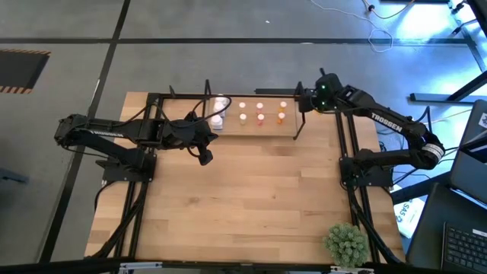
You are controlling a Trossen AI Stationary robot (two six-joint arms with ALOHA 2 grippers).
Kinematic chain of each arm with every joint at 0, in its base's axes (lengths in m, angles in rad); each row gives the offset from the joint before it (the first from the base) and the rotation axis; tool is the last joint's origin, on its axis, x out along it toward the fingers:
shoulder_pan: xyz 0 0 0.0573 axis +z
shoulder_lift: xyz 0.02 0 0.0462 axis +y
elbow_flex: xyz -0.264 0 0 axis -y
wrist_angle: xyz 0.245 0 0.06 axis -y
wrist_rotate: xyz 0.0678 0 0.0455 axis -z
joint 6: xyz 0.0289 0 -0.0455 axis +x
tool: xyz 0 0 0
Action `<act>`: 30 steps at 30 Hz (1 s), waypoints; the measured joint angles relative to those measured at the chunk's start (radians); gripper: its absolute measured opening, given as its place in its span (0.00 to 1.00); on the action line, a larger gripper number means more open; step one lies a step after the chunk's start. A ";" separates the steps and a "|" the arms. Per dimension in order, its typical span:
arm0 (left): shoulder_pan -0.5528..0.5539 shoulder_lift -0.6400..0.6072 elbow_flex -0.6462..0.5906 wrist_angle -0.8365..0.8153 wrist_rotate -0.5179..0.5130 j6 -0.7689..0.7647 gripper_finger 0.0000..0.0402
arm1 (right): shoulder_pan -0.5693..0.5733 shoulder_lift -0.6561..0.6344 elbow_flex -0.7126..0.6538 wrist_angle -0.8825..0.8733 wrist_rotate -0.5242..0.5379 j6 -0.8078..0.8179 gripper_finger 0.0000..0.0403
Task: Pick and place medicine bottles onto shelf by color
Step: Adjust the shelf, then put the orange pill bottle on the shelf aligned with the other orange pill bottles
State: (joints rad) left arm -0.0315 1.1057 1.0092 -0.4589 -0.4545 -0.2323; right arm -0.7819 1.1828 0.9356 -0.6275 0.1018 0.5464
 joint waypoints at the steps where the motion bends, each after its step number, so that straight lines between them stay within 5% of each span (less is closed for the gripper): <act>1: 0.000 0.000 0.000 0.000 0.000 0.000 0.00 | 0.005 0.000 0.000 0.006 0.001 -0.004 0.51; 22: 0.000 0.000 0.000 0.000 0.000 0.000 0.00 | -0.079 0.000 -0.005 -0.123 0.095 -0.109 0.51; 30: 0.000 0.000 0.000 0.000 0.000 0.000 0.00 | -0.082 0.000 -0.095 -0.115 0.235 -0.072 0.51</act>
State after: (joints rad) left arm -0.0311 1.1057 1.0092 -0.4591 -0.4545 -0.2325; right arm -0.8643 1.1831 0.8409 -0.7424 0.3368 0.4746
